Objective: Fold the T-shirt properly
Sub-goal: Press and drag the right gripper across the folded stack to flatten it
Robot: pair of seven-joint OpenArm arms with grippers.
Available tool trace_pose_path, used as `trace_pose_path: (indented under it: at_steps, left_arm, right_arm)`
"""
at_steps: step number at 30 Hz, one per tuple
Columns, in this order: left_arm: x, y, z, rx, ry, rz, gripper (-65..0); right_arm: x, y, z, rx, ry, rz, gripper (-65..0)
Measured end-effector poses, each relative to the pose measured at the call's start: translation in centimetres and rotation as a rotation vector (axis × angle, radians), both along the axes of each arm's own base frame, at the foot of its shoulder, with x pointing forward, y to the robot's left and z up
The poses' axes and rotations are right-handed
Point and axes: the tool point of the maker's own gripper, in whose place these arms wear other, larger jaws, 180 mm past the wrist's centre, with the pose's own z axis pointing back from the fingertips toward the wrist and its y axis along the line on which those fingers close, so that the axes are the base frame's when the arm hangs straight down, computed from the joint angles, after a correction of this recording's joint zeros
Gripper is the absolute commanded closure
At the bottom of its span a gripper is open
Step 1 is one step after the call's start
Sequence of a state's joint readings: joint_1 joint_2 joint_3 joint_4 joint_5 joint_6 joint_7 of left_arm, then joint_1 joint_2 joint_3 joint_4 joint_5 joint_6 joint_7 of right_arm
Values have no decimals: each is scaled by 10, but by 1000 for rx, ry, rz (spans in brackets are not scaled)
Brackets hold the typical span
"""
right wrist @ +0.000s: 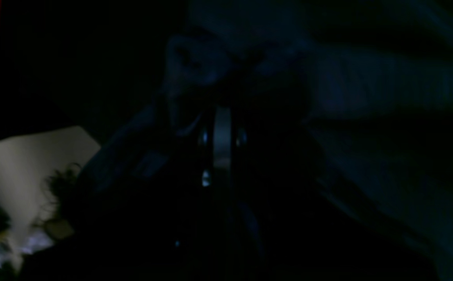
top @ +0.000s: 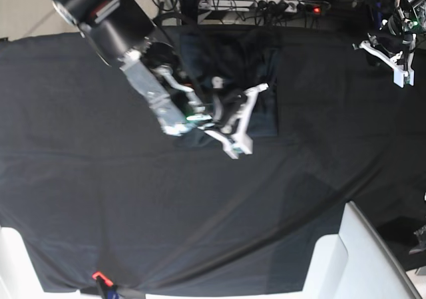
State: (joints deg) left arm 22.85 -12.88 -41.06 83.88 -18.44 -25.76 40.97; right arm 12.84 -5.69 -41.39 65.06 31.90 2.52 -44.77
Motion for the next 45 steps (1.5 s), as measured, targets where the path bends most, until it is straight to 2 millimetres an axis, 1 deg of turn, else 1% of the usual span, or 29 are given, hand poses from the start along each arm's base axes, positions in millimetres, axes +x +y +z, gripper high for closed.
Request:
trace_pose_path:
  at_steps: [2, 7, 10, 12, 14, 15, 17, 18, 19, 21, 24, 26, 27, 28, 31, 34, 36, 39, 42, 44, 45]
  left_arm:
    - [-1, 1, 0, 2, 3, -1, 0]
    - [-1, 1, 0, 3, 2, -1, 0]
    - [-1, 1, 0, 2, 2, -1, 0]
    - [0, 1, 1, 3, 1, -1, 0]
    - [0, 2, 1, 4, 1, -2, 0]
    - [0, 2, 1, 5, -1, -3, 0]
    - [-1, 2, 1, 5, 3, -2, 0]
    - [-1, 2, 0, 4, 3, -1, 0]
    - [-2, 2, 0, 3, 6, 0, 0]
    - [-3, 1, -1, 2, 7, -1, 0]
    - [-1, 0, -1, 1, 6, -2, 0]
    - [0, 0, 0, 0, 2, -3, 0]
    - [0, 0, 0, 0, 1, -3, 0]
    - [0, -1, 0, -1, 2, -3, 0]
    - [0, -1, 0, -1, 1, -3, 0]
    - [-1, -1, -1, 0, 3, -4, 0]
    - [-2, -1, -1, -1, 7, -3, 0]
    - [-3, 0, -1, -1, 8, -1, 0]
    - [-8, 0, -3, -1, 18, 1, 0]
    - [-10, 0, -3, -1, 25, 0, 0]
    - [-10, 0, -3, -1, 24, 0, 0]
  right_arm:
    - [6, 11, 6, 15, -49, 23, -6]
    - [19, 23, 16, 34, -152, 61, -6]
    - [34, 36, 32, 89, -252, 59, -5]
    - [44, 37, 40, 121, -297, 41, -3]
    - [49, 26, 39, 105, -311, 40, -2]
    - [53, 16, 37, 85, -318, 38, -2]
    - [61, -9, 37, 39, -341, 35, -2]
    - [62, -22, 36, 1, -328, 24, -2]
    - [59, -33, 35, -43, -302, 19, -2]
    - [48, -40, 40, -59, -285, 14, -2]
    - [17, -30, 51, 10, -270, 29, -2]
    - [4, -31, 47, 20, -242, 37, -3]
    - [3, -35, 42, 2, -236, 30, -2]
    - [5, -40, 36, -17, -230, 25, -2]
    - [18, -55, 19, -65, -238, -14, -2]
    - [21, -59, 8, -72, -230, -27, -2]
    - [26, -65, 0, -93, -222, -42, -2]
    - [37, -84, -14, -134, -201, -83, -2]
    - [50, -103, -19, -152, -206, -150, -2]
    - [53, -113, -20, -166, -211, -159, -2]
    - [54, -115, -18, -166, -217, -159, -2]
